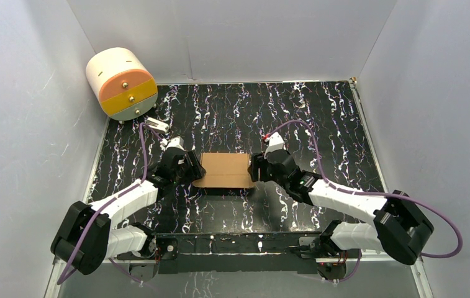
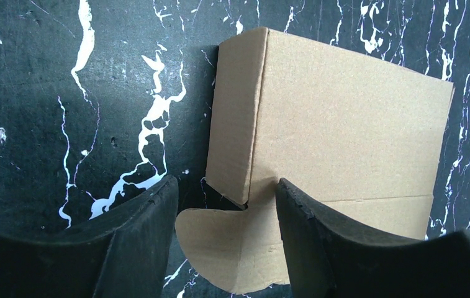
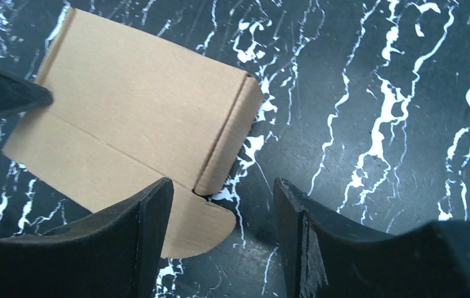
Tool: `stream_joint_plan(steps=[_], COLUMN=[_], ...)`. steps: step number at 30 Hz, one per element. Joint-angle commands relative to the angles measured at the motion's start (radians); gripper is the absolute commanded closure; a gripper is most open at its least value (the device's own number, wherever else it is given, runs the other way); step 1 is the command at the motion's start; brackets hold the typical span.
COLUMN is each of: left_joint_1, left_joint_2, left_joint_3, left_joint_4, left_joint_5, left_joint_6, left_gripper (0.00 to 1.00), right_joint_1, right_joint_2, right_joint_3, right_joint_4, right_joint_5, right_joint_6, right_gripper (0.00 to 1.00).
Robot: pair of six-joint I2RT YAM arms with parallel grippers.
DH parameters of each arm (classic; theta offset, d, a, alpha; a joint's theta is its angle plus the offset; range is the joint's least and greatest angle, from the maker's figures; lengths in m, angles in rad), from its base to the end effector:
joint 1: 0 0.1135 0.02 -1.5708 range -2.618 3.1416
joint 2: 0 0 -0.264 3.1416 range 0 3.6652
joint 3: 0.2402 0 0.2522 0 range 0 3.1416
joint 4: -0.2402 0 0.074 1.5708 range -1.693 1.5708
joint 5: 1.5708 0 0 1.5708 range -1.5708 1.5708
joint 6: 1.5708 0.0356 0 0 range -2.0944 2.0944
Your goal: Fold the paper box
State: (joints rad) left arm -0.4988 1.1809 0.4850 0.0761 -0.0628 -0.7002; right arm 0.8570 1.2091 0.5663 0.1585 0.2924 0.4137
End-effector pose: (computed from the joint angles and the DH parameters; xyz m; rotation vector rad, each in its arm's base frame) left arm 0.2077 -0.1106 0.1831 -0.2629 2.2397 -0.5966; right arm 0.1742 0.1855 0.2113 -0.2743 2.0510 0.4943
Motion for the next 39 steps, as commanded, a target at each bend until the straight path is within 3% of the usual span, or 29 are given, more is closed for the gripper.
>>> stream_joint_plan(steps=[1, 14, 26, 34, 39], left_joint_1=[0.0, 0.001, 0.002, 0.001, 0.002], left_joint_2=[-0.001, -0.009, -0.018, -0.044, -0.094], left_joint_3=[-0.02, -0.03, -0.056, -0.051, 0.003], left_joint_4=[-0.032, -0.02, 0.059, 0.07, -0.011], left_joint_5=[-0.003, 0.014, 0.107, 0.127, 0.092], left_joint_6=[0.007, 0.003, -0.043, -0.059, -0.037], left_gripper=[0.44, 0.45, 0.54, 0.58, 0.48], right_joint_1=[-0.009, -0.043, -0.046, -0.046, -0.037], right_joint_2=[0.002, 0.132, 0.151, 0.036, 0.0], right_joint_3=[0.028, -0.068, -0.089, 0.021, 0.091], right_joint_4=[0.079, 0.223, 0.184, 0.07, 0.014], right_joint_5=[-0.074, -0.07, -0.082, -0.14, -0.261], right_joint_6=[-0.003, 0.069, 0.076, -0.15, -0.322], right_gripper=[0.31, 0.44, 0.48, 0.4, 0.27])
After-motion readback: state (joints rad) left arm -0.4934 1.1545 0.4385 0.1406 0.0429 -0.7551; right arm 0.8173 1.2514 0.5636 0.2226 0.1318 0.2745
